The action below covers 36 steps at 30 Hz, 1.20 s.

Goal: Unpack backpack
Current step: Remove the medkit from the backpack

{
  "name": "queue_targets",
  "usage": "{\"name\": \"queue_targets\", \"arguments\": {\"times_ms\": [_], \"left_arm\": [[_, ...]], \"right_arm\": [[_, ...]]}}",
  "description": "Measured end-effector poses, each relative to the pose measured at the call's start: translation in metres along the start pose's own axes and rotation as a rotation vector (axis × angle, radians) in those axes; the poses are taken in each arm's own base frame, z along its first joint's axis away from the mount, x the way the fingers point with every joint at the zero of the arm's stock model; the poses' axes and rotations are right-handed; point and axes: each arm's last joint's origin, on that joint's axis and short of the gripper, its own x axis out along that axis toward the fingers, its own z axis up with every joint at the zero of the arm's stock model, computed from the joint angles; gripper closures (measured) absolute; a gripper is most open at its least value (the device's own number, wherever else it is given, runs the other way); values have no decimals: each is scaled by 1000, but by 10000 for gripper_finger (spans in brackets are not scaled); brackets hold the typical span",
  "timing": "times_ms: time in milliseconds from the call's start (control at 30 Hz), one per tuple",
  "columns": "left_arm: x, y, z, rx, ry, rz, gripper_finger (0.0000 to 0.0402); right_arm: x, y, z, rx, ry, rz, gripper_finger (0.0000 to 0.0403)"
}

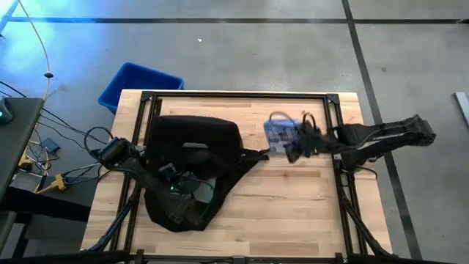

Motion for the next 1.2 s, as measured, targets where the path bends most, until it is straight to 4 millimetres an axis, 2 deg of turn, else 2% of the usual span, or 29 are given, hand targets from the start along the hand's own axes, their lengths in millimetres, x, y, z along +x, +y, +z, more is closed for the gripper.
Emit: {"name": "queue_targets", "arguments": {"times_ms": [67,233,400,500,600,733,833,867,967,1067,1133,1200], "left_arm": [[-8,-1,2,2,-41,-20,401],[-14,1,10,24,-155,-13,401],[-14,2,12,33,-198,2,401],[-14,2,13,54,-207,7,401],[-14,2,12,53,-213,9,401],[-15,2,11,53,-216,8,401],[-16,2,10,56,-220,6,401],[-16,1,9,52,-221,5,401],[-17,1,8,36,-225,1,401],[-19,0,6,10,-235,-4,401],[-21,1,5,-8,-248,-12,401],[-27,1,7,-29,-271,-27,401]], "right_arm": [[21,-14,8,54,-1,35,262],[80,-38,27,178,-85,289,262],[132,-65,35,268,-83,247,262],[162,-73,40,279,-31,235,262],[186,-77,52,288,-41,267,262],[211,-80,65,305,-38,278,262],[221,-78,73,290,-44,265,261],[223,-77,76,282,-48,257,247],[223,-78,80,238,-51,219,155],[215,-79,86,227,-20,143,67],[203,-77,93,187,-13,44,28],[185,-74,98,105,-1,-90,13]]}}
